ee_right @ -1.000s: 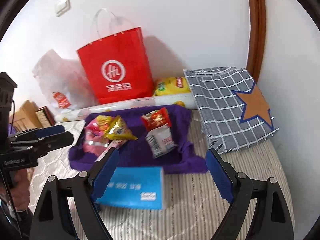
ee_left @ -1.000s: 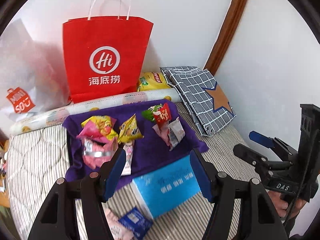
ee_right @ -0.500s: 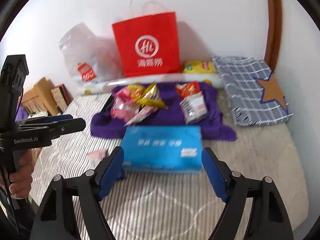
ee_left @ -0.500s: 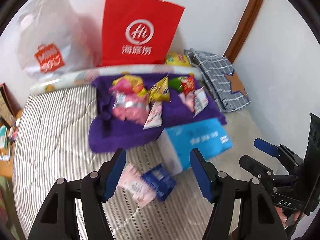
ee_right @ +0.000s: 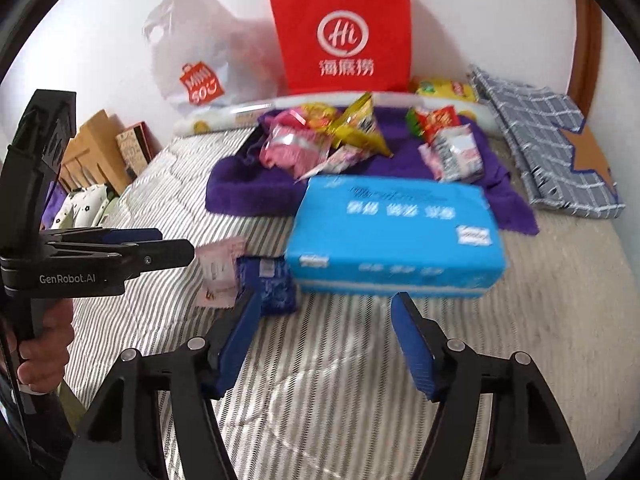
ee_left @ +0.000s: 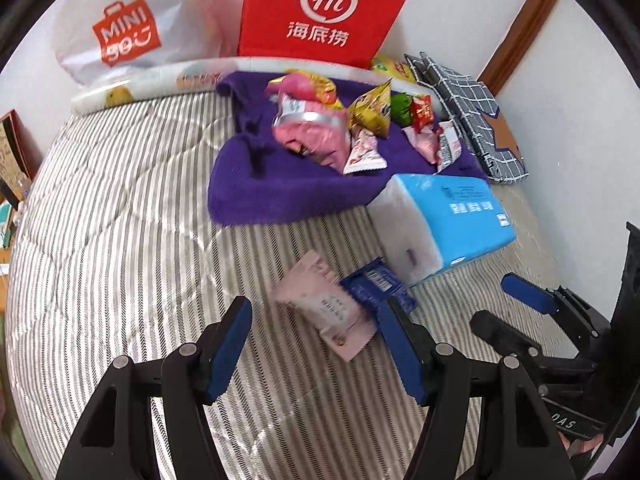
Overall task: Organize snacks
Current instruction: 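Grasp the blue packet with the right gripper and lift it, then grasp the pink packet with the left gripper while the right gripper holds the blue packet, then carry the pink packet and blue packet over the purple towel, then lower both grippers and open them to release the packets onto the towel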
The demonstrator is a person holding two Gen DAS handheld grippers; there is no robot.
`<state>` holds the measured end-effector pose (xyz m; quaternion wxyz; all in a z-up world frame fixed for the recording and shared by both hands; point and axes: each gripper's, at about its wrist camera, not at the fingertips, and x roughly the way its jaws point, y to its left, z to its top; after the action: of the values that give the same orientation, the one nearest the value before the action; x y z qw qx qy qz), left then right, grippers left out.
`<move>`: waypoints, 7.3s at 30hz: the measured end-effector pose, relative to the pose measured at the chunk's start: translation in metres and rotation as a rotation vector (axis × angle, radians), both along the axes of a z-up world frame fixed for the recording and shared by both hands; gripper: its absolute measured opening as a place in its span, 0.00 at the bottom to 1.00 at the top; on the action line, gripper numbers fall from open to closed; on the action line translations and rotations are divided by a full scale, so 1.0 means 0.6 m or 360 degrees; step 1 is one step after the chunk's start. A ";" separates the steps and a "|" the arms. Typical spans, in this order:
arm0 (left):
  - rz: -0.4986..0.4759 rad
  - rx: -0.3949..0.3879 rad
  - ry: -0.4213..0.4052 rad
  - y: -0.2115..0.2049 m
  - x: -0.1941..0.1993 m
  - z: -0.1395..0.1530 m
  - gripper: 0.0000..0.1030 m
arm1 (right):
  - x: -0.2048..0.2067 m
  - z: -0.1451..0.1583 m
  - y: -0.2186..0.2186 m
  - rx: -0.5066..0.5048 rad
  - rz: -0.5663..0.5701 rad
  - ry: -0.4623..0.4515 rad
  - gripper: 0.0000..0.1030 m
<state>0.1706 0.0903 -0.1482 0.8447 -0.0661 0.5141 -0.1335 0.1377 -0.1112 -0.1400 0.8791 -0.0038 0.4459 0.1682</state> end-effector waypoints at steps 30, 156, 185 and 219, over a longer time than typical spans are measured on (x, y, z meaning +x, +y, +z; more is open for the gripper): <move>0.0121 -0.0108 0.0069 0.105 0.000 -0.052 0.62 | 0.039 -0.089 0.103 -0.0049 0.0021 0.0063 0.47; -0.0250 -0.0008 -0.0297 -0.190 -0.020 0.115 0.32 | -0.011 0.124 -0.167 -0.0004 -0.0274 -0.0310 0.44; -0.0121 -0.0015 -0.0396 -0.144 0.146 0.186 0.32 | 0.165 0.178 -0.156 0.0016 -0.0250 -0.0386 0.44; 0.0019 0.0036 -0.0162 -0.101 0.341 0.047 0.32 | 0.346 -0.001 -0.043 0.0003 0.0020 -0.0032 0.45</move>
<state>0.3749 0.0300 -0.1202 0.8712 -0.0527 0.4716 -0.1259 0.3454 -0.1371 -0.1406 0.8825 -0.0075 0.4368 0.1740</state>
